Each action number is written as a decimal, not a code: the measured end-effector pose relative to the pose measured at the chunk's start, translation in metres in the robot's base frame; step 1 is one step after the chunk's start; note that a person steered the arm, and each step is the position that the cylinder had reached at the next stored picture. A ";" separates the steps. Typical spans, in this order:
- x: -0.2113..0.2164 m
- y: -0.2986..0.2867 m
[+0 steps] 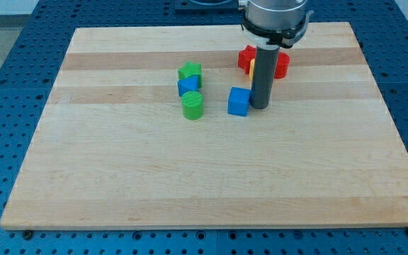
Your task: Slide blue cube above the yellow heart
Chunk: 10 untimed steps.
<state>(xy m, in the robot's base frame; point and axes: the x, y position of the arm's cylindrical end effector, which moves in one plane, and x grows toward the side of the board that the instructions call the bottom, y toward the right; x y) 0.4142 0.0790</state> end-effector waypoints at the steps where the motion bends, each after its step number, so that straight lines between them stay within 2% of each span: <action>1: -0.003 0.000; 6: -0.003 -0.027; 8: -0.025 -0.027; 10: -0.026 -0.028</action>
